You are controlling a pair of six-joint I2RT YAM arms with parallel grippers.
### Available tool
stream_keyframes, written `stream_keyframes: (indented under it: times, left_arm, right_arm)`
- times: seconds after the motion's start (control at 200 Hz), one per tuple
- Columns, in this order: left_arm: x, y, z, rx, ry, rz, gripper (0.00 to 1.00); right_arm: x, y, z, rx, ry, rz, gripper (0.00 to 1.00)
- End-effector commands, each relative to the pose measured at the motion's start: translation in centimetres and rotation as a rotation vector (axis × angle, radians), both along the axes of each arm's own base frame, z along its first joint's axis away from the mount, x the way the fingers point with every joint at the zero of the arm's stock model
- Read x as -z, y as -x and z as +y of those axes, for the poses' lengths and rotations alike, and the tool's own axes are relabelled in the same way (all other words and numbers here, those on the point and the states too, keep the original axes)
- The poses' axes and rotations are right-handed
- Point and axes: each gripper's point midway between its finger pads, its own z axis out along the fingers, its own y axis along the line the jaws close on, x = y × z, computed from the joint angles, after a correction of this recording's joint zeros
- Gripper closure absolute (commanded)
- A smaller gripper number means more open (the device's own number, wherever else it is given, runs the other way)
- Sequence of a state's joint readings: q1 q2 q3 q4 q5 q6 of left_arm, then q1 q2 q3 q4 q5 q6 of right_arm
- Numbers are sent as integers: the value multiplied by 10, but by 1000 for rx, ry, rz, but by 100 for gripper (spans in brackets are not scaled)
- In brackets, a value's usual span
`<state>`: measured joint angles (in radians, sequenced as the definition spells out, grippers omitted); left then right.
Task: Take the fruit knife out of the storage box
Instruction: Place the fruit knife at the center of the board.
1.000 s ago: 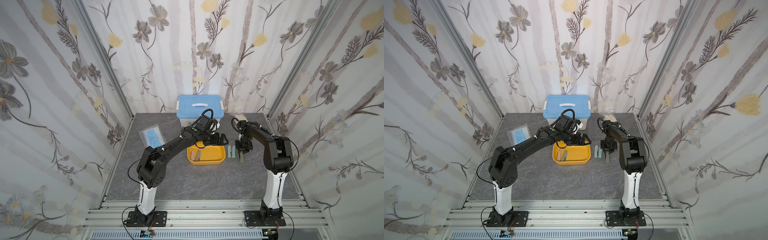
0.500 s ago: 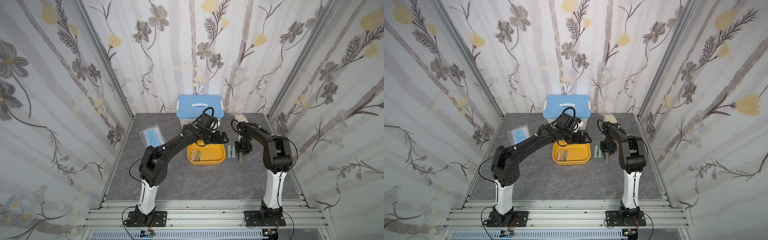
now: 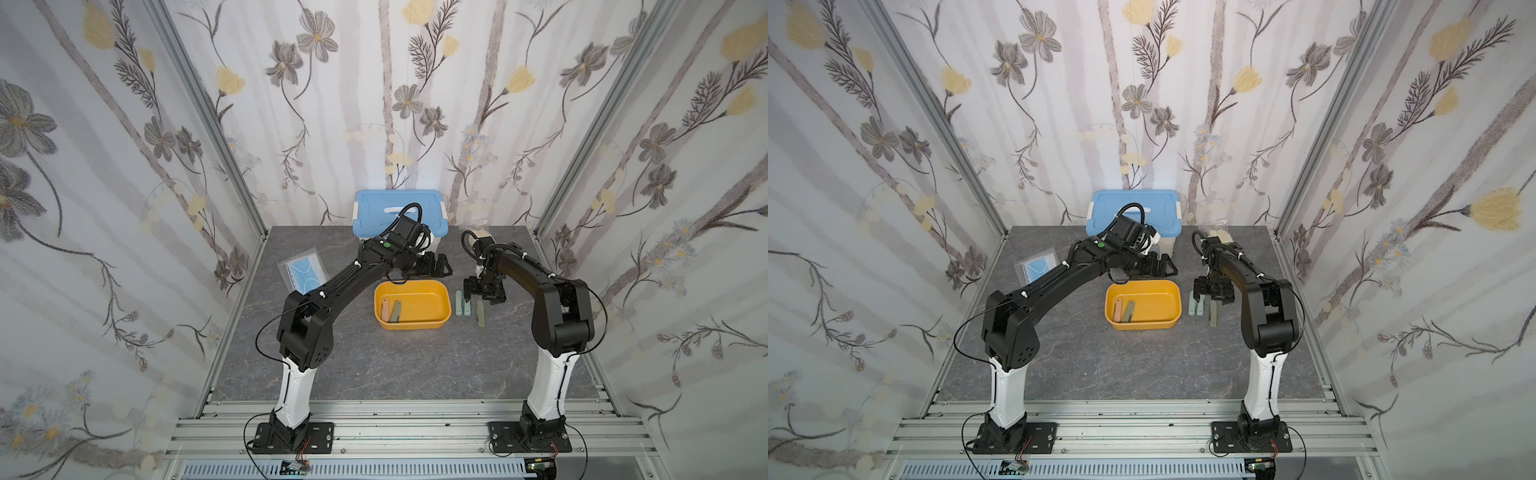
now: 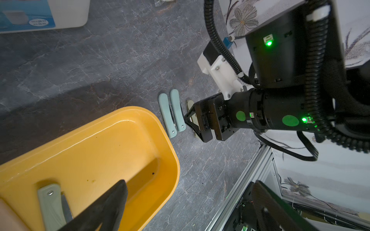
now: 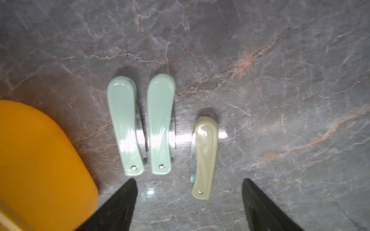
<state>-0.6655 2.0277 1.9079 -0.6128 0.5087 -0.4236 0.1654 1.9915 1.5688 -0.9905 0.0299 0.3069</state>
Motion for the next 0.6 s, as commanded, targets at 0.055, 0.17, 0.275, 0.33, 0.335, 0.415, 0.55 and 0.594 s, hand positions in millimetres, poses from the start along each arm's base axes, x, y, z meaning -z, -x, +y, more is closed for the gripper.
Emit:
stream_keyframes:
  times: [0.055,0.17,0.275,0.33,0.335,0.415,0.55,0.594]
  left_arm:
    - [-10,-3,14,-8,-15,-23,0]
    - [-17,-5,26,-25,-21,-43,0]
    - [-24,-6,40,-48,-23,-58,0]
    - [-28,-5,48,-57,-26,-67,0]
    - [-27,-5,48,-58,-27,-67,0]
    - [-33,-4,61,-78,-29,-82,0]
    - [-36,1,80,-112,-28,-96,0]
    - [-37,3,85,-122,-24,-102,0]
  right_arm:
    - [-16,2,5,15,-16,-30,6]
    - [-27,3,14,3,-33,-57,0]
    - [-37,5,25,-10,-50,-77,0]
    - [-42,7,30,-14,-59,-84,0]
    - [-43,7,31,-16,-60,-85,0]
    - [-51,11,42,-30,-72,-96,0]
    - [-66,19,64,-68,-84,-111,0]
    - [-70,22,73,-83,-91,-115,0]
